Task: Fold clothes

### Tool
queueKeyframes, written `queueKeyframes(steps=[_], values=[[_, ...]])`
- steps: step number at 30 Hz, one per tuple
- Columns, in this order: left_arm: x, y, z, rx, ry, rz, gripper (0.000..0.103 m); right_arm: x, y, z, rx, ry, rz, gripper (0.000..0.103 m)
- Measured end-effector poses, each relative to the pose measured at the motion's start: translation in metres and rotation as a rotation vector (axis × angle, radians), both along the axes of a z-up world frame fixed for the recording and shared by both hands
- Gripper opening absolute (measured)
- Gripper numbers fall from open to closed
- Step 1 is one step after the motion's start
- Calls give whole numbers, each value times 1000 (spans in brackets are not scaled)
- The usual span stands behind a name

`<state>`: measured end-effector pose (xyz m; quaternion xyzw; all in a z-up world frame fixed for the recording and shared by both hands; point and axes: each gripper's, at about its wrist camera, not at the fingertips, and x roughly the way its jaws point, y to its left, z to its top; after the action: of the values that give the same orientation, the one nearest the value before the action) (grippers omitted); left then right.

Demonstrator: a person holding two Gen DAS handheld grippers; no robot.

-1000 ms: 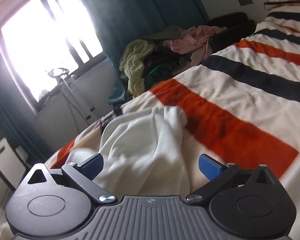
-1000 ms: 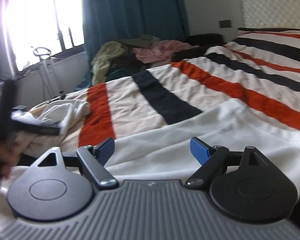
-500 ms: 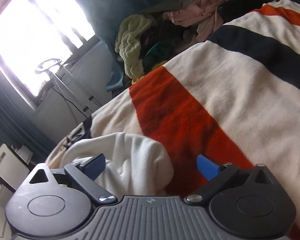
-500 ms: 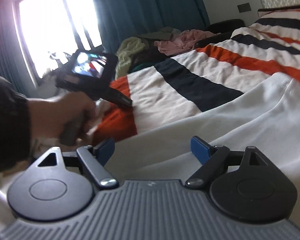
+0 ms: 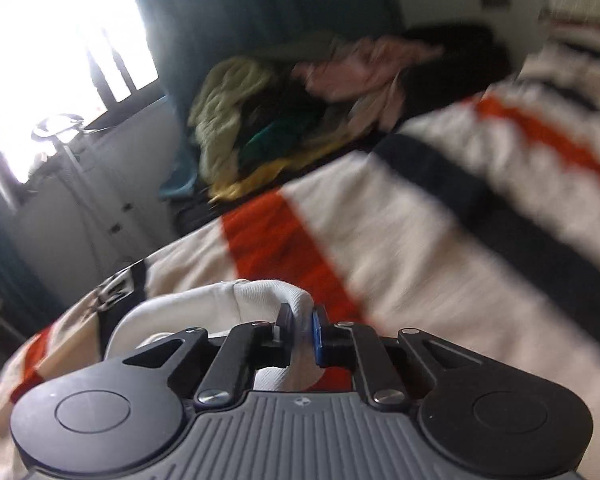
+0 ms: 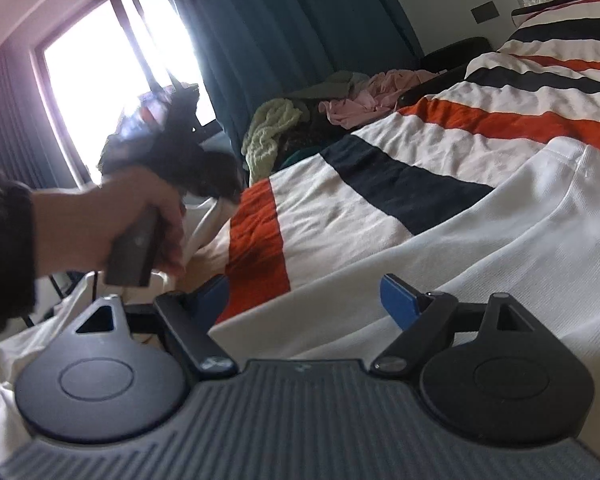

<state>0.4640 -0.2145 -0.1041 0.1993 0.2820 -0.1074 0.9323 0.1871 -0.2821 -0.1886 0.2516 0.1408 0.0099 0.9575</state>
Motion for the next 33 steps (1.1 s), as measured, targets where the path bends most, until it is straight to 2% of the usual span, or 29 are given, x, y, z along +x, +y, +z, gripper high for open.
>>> queueKeyframes(steps=[2, 5, 8, 10, 12, 14, 15, 16, 18, 19, 21, 24, 28, 31, 33], values=[[-22, -11, 23, -81, -12, -70, 10, 0, -4, 0, 21, -5, -9, 84], [-65, -26, 59, -282, -30, -170, 10, -4, -9, 2, 43, -27, -25, 84], [-87, -41, 57, -339, 16, -246, 13, -6, -11, 4, 46, -38, -37, 85], [-102, -51, 55, -375, 47, -295, 21, -7, -13, 4, 54, -41, -44, 85], [-114, -39, 53, -398, 87, -305, 23, -6, -14, 4, 47, -30, -47, 86], [-127, -26, 52, -421, 127, -312, 39, -5, -15, 3, 54, -31, -41, 86], [-132, -14, 54, -431, 142, -309, 51, -5, -16, 3, 61, -34, -36, 86], [-140, 0, 57, -441, 141, -306, 52, -5, -17, 3, 65, -36, -34, 86], [-161, 39, 65, -471, 124, -274, 55, -4, -16, 3, 68, -31, -30, 86], [-171, 59, 69, -486, 115, -249, 60, -4, -16, 3, 70, -29, -27, 86], [-200, 101, 78, -491, 70, -179, 63, -4, -16, 3, 71, -27, -21, 86], [-245, 147, 86, -450, -14, -67, 70, -5, -16, 4, 83, -15, -13, 86], [-299, 190, 82, -485, -54, 69, 81, -4, -21, 5, 132, 14, 15, 86], [-332, 211, 74, -536, -54, 151, 84, -3, -26, 5, 209, 52, 54, 85], [-338, 214, 71, -542, -50, 145, 84, 1, -30, 4, 258, 78, 69, 84]])
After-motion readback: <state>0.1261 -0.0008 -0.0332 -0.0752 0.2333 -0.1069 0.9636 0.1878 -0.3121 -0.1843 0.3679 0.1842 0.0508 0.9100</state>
